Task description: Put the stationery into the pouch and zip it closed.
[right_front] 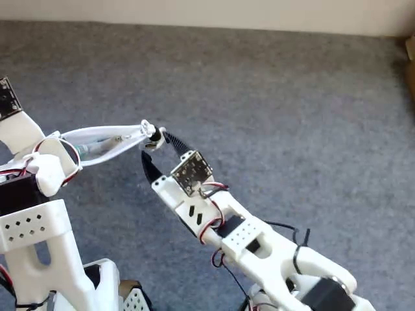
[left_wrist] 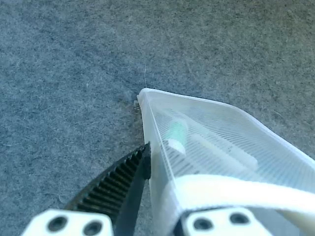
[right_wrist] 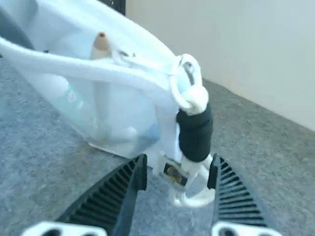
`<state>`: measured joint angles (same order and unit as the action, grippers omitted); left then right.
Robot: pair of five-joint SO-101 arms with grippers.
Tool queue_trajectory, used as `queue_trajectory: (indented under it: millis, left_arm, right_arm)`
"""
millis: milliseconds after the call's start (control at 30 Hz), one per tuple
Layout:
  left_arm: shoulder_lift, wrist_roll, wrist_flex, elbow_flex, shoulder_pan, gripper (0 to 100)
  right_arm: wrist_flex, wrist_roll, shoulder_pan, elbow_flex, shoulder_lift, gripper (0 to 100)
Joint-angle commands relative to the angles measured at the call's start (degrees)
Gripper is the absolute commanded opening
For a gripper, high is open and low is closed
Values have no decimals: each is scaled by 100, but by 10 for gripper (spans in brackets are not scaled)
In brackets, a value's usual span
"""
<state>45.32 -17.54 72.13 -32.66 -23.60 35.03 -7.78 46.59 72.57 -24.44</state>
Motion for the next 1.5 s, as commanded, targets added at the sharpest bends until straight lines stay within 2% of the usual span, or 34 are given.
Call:
queue_trajectory:
  millis: [0, 567, 867, 1033, 1133, 1267, 1467]
  left_arm:
    - [-84, 53, -97, -4, 119, 56]
    - [-92, 53, -105, -4, 119, 56]
    - [-92, 53, -105, -4, 119, 56]
    - [-92, 193, -105, -4, 119, 55]
    - [-92, 193, -105, -4, 119, 55]
    - [-84, 193, -105, -4, 119, 55]
    - [-66, 202, -97, -4, 110, 54]
  right_arm:
    - [690, -44, -154, -338, 110, 194]
    - [822, -70, -154, -629, 180, 193]
    - [822, -79, -154, -716, 180, 36]
    - [822, -88, -224, -673, 57, 4]
    - [787, -554, -268, -567, -286, 5]
    - [119, -976, -215, -119, -1095, 5]
    - [-2325, -967, 40, -57, -2501, 5]
